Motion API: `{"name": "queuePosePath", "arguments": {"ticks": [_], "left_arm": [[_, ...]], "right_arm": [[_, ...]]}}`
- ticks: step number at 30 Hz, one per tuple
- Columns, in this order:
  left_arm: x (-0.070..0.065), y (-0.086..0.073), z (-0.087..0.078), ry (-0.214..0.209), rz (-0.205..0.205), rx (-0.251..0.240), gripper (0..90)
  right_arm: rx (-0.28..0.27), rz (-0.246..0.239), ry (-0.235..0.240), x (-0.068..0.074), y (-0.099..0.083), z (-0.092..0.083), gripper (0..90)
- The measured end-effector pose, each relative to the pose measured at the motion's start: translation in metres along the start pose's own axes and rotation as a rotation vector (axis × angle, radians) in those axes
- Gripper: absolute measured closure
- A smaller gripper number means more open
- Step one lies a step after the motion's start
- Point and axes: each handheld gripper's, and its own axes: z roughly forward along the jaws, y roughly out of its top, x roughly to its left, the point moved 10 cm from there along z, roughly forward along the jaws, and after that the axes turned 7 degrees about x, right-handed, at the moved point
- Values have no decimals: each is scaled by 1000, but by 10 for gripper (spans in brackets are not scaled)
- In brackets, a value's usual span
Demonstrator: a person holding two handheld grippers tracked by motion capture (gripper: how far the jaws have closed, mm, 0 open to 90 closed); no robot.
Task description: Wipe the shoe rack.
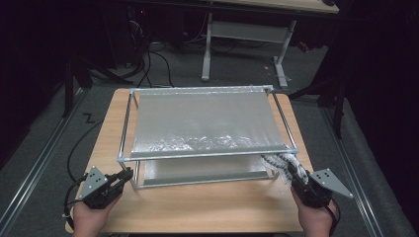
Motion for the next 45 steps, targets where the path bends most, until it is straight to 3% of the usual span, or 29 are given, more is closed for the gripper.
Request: {"name": "queuePosePath", "arguments": {"ticks": [14, 24, 30, 36, 45], "left_arm": [[0, 0, 0, -1, 5, 4, 806], [0, 0, 0, 3, 10, 9, 806], [2, 0, -1, 15, 13, 17, 807], [9, -1, -3, 34, 2, 16, 808], [23, -3, -7, 70, -23, 9, 809]], "right_arm": [[69, 8, -1, -3, -21, 15, 757], [234, 18, 32, 0, -67, 47, 756], [328, 51, 62, -3, -94, 64, 752], [316, 7, 59, -3, -90, 58, 756], [280, 1, 18, -19, -84, 39, 761]]}}
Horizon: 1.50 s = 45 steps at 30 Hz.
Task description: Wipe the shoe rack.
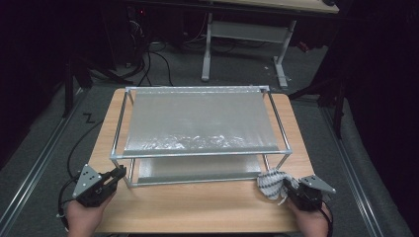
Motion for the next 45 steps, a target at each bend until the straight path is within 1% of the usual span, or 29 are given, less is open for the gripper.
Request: {"name": "queuePosePath", "arguments": {"ticks": [3, 5, 10, 11, 12, 13, 15, 17, 18, 19, 24, 25, 26, 29, 33, 35, 37, 40, 43, 45], "left_arm": [[8, -1, -2, 23, -20, -2, 809], [14, -3, -5, 33, -31, -4, 809], [21, -4, -8, 49, -44, -7, 809], [22, -5, -8, 52, -47, -7, 808], [22, -5, -8, 54, -50, -9, 808], [22, -5, -8, 54, -51, -10, 808], [22, -5, -8, 54, -51, -10, 808], [22, -5, -8, 53, -53, -11, 807], [22, -5, -8, 53, -54, -11, 807], [22, -5, -8, 53, -54, -10, 807], [22, -5, -8, 54, -56, -10, 807], [22, -5, -8, 54, -56, -10, 806], [22, -5, -8, 54, -56, -11, 807], [22, -5, -8, 54, -55, -11, 807], [22, -5, -8, 53, -56, -14, 807], [22, -5, -8, 54, -56, -16, 807], [21, -5, -8, 52, -54, -15, 807], [20, -5, -8, 49, -50, -15, 807], [20, -5, -7, 47, -50, -17, 807], [20, -4, -7, 46, -50, -18, 807]], "right_arm": [[-10, 5, -30, -9, 0, -5, 763], [-15, 18, -51, -15, 0, -8, 763], [-47, 61, -104, -32, 4, -17, 763], [-55, 57, -121, -36, 6, -18, 763], [-65, 85, -132, -39, 8, -22, 763], [-76, 94, -130, -40, 9, -23, 763], [-93, 91, -126, -40, 12, -26, 763], [-102, 96, -119, -36, 15, -27, 762], [-107, 88, -115, -33, 18, -26, 762], [-108, 91, -108, -30, 20, -25, 762], [-125, 52, -88, -8, 33, -20, 761], [-136, 46, -85, -5, 37, -21, 761], [-148, 50, -80, -1, 41, -23, 761], [-205, 48, -63, 9, 56, -36, 761], [-301, 36, -23, 24, 76, -65, 762], [-310, 24, -15, 29, 78, -70, 762], [-306, 8, -16, 31, 77, -69, 763], [-280, 11, -8, 31, 70, -61, 764], [-254, 1, -4, 33, 64, -54, 764], [-247, -2, 0, 36, 62, -52, 765]]}}
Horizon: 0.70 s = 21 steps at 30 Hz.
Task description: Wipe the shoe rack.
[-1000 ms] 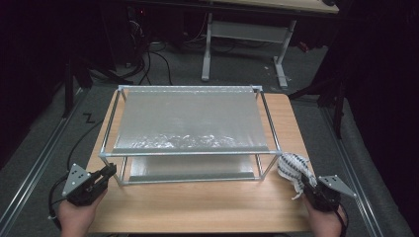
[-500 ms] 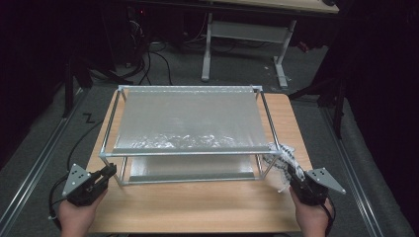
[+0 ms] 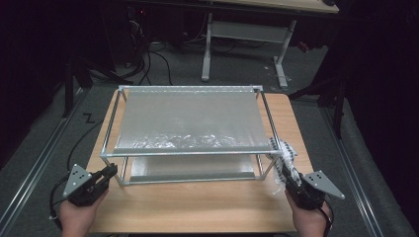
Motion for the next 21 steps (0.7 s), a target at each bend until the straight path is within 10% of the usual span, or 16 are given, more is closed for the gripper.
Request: {"name": "queuePosePath", "arguments": {"ticks": [21], "left_arm": [[0, 0, 0, 1, 0, 1, 806]], "right_arm": [[31, -49, 18, 16, -7, 11, 767]]}}
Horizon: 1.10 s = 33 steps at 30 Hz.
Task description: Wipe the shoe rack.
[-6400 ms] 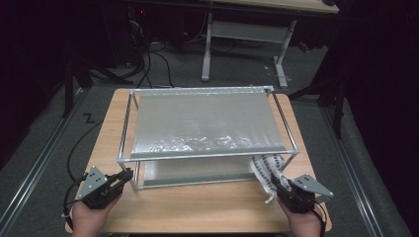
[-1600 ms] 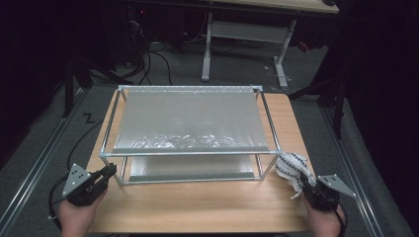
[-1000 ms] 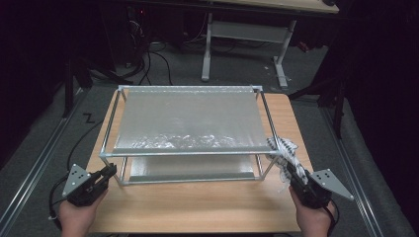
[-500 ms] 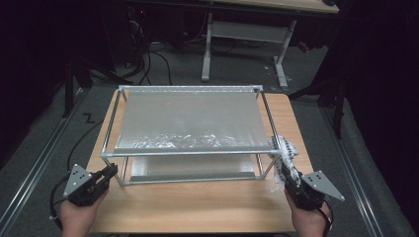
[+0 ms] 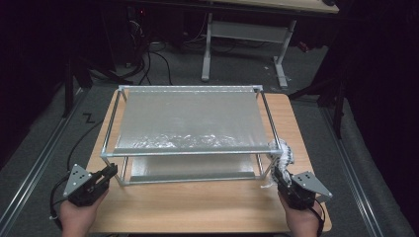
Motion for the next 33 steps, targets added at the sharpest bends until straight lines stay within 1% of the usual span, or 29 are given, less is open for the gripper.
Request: {"name": "queuePosePath", "arguments": {"ticks": [4, 8, 10, 12, 16, 20, 22, 25, 27, 29, 32, 33], "left_arm": [[0, 0, 0, -1, 0, 0, 806], [0, 0, 0, -1, 2, 3, 806], [0, 0, 0, -2, 3, 4, 807], [0, 0, 0, -3, 3, 3, 806], [0, 0, 0, -3, -1, -1, 806], [0, 0, 1, -1, 0, -1, 806], [0, 0, 1, 0, 2, -2, 807], [0, 0, 1, -2, 4, -2, 806], [0, 0, 1, -6, 5, -2, 806], [0, 0, 1, -5, 5, -4, 806], [0, 0, 0, -3, 4, -2, 806], [0, 0, 0, -2, 4, -1, 806]], "right_arm": [[11, -10, 3, 1, -2, 2, 769], [62, -16, 8, 2, -15, 12, 769], [78, -16, 12, 1, -19, 15, 769], [110, -18, 20, 2, -27, 22, 769], [193, 3, 52, 2, -46, 37, 769], [251, 17, 75, 2, -61, 47, 768], [272, 20, 76, 2, -66, 51, 769], [277, -1, 72, 2, -68, 52, 769], [270, -7, 66, 2, -66, 51, 768], [251, 3, 58, 1, -61, 48, 768], [214, -13, 48, 0, -52, 41, 768], [203, -28, 45, 1, -50, 38, 768]]}}
